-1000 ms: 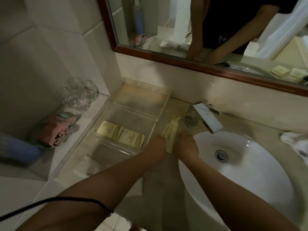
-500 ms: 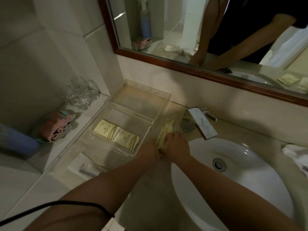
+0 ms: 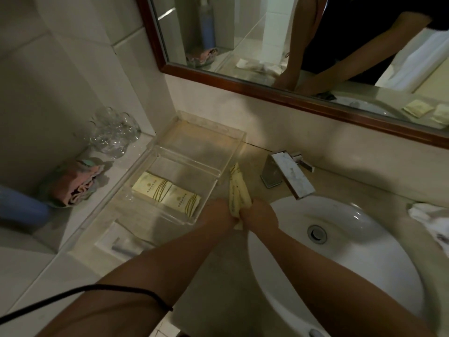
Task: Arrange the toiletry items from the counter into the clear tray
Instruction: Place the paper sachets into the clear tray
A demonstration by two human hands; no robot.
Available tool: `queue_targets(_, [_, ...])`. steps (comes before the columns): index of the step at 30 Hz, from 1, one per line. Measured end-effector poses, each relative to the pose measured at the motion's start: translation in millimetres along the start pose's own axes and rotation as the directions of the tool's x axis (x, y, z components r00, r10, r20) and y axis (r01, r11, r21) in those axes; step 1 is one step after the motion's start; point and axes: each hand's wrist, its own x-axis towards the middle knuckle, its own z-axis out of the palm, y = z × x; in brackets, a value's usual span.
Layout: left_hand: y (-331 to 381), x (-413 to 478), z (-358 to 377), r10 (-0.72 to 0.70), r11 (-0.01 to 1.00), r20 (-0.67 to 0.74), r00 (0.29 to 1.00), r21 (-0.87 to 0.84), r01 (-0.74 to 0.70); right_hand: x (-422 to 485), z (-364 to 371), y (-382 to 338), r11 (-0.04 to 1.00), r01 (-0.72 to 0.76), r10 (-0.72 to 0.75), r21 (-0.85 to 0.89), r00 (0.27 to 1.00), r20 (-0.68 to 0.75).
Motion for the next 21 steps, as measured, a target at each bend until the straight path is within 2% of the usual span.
queue_targets(4, [3.2, 2.4, 4.1, 0.035, 0.999, -0.019, 0.999, 0.017, -0.035, -12.2, -8.3, 12.9, 0.996, -0.031, 0.038, 0.079, 0.995, -0.088])
queue_targets(7, [10.9, 6.4, 5.6, 0.059, 0.998, 0.057, 0.997, -0.007, -0.059, -18.7, -14.6, 11.0, 0.994, 0.004, 0.012, 0.105, 0.989, -0.149])
queue_targets(10, [12.5, 10.8, 7.9, 0.048, 0.998, 0.089, 0.995, -0.056, -0.043, -19.2, -16.9, 9.3, 0.957, -0.034, 0.088, 0.289, 0.98, -0.177])
queue_targets(12, [14.6, 10.1, 7.5, 0.055, 0.992, 0.08, 0.995, -0.119, -0.045, -19.8, -18.9, 9.3, 0.942, -0.034, 0.103, 0.334, 0.976, -0.192])
queue_targets(15, [18.2, 1.9, 0.1, 0.027, 0.966, 0.059, 0.998, -0.257, -0.011, -26.7, -25.4, 7.5, 0.939, 0.021, 0.075, 0.343, 0.961, -0.265])
queue_targets(18, [12.9, -11.1, -9.9, 0.091, 0.889, 0.034, 0.995, -0.453, -0.065, -34.9, -33.2, 3.0, 0.92, 0.123, 0.007, 0.373, 0.944, -0.33])
queue_targets(21, [-3.5, -24.0, -23.0, 0.094, 0.838, 0.003, 0.996, -0.541, -0.078, -44.1, -40.1, -3.7, 0.932, 0.249, -0.144, 0.263, 0.921, -0.361])
